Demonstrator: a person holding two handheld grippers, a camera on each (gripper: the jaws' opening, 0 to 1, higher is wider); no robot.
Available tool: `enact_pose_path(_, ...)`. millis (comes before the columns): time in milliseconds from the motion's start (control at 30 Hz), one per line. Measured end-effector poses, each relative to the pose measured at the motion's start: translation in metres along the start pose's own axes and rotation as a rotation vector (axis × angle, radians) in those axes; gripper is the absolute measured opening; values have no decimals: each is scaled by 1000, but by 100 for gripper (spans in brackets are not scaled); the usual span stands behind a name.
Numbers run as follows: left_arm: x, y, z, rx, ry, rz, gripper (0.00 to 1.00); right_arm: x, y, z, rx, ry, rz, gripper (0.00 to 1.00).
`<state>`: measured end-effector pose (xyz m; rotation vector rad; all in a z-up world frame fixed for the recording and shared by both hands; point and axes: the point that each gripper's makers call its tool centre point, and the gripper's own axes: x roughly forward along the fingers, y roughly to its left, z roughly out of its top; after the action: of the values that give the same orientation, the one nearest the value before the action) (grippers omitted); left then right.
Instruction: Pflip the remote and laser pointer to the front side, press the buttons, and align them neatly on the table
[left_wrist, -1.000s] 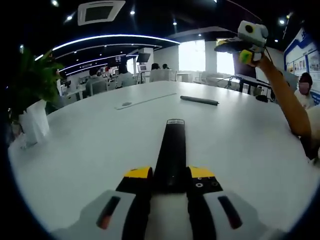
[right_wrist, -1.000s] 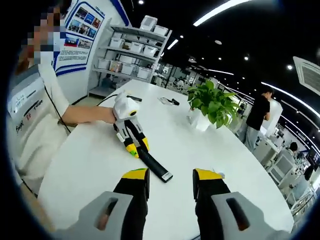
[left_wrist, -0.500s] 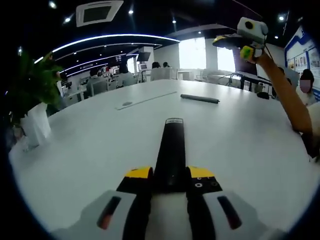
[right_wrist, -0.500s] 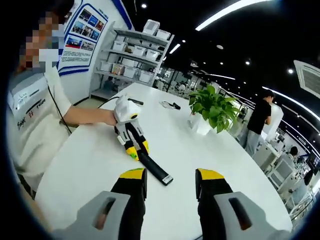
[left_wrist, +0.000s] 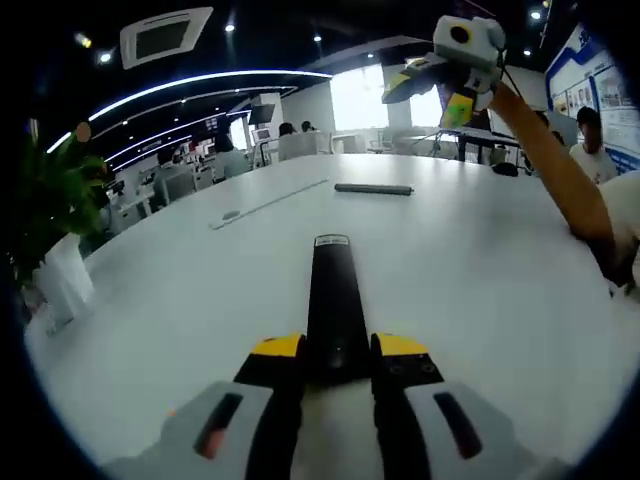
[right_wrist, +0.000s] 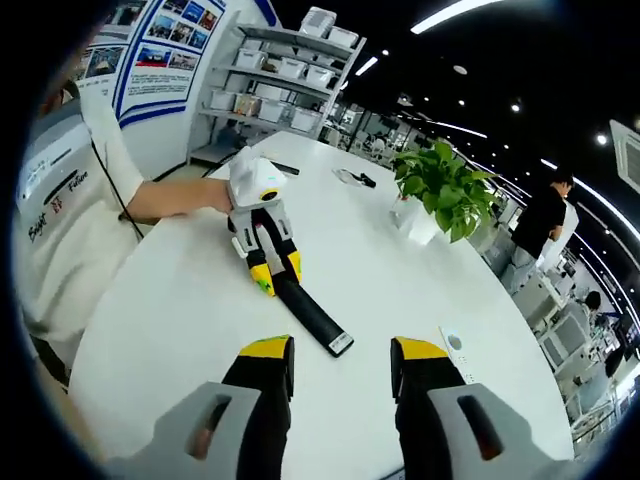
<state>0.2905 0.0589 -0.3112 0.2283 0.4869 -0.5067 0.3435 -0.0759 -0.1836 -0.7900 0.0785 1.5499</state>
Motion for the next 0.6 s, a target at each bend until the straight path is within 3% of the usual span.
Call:
enact_pose_path(333, -5, -4, -3, -57, 15, -33, 28, 1, 3, 0, -17, 24, 1, 41)
enact_pose_path(500, -6, -3, -1, 51, 11, -30, 28, 3, 3, 2, -22, 15, 10, 41)
enact_pose_path(600, -10, -1, -1, 54, 9, -33, 28, 7, 13, 20, -36, -63, 58, 41)
